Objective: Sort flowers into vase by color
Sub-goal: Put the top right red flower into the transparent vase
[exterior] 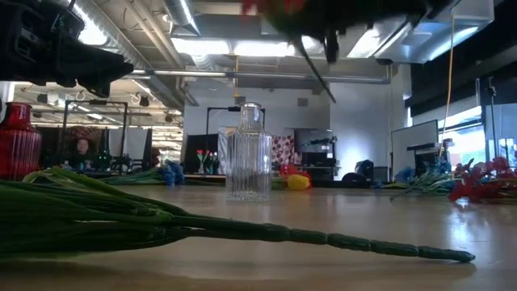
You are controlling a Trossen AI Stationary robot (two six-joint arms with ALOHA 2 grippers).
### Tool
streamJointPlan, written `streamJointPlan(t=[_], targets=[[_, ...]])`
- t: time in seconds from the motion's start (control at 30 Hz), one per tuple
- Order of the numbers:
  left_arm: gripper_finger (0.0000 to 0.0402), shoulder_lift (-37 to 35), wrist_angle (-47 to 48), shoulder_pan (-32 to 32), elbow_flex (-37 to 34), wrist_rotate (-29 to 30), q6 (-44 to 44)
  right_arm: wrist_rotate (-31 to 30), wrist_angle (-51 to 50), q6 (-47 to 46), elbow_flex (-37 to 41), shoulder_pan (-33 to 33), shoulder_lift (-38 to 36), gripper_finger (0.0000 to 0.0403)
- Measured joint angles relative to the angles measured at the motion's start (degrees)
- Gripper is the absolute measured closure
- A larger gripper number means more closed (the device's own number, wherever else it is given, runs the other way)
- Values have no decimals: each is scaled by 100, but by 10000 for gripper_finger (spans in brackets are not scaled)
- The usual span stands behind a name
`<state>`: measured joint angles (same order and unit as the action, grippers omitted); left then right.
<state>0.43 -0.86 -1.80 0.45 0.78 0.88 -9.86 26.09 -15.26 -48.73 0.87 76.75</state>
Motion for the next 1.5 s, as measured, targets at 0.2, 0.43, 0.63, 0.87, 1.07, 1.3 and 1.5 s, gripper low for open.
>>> streamJointPlan(t=[0.2,0.43,0.63,0.87,1.07,1.3,1.5], targets=[[276,0,1,1,0,0,-2,-680,2376,1246,0,716,799,386],[276,0,0,1,0,0,-1,-825,4086,1692,9,574,1730,392],[276,0,-2,2,0,0,-2,-836,4260,1697,8,511,2002,383],[276,-1,-306,2,0,-86,293,-751,3893,1688,7,513,2075,386],[276,-4,-1174,0,3,-140,641,-748,3262,1686,2,513,2073,361],[276,-2,-1442,0,2,-686,627,-748,2827,1704,2,516,2075,315],[276,23,-1736,35,2,-1137,787,-746,2581,1745,5,516,1965,262]])
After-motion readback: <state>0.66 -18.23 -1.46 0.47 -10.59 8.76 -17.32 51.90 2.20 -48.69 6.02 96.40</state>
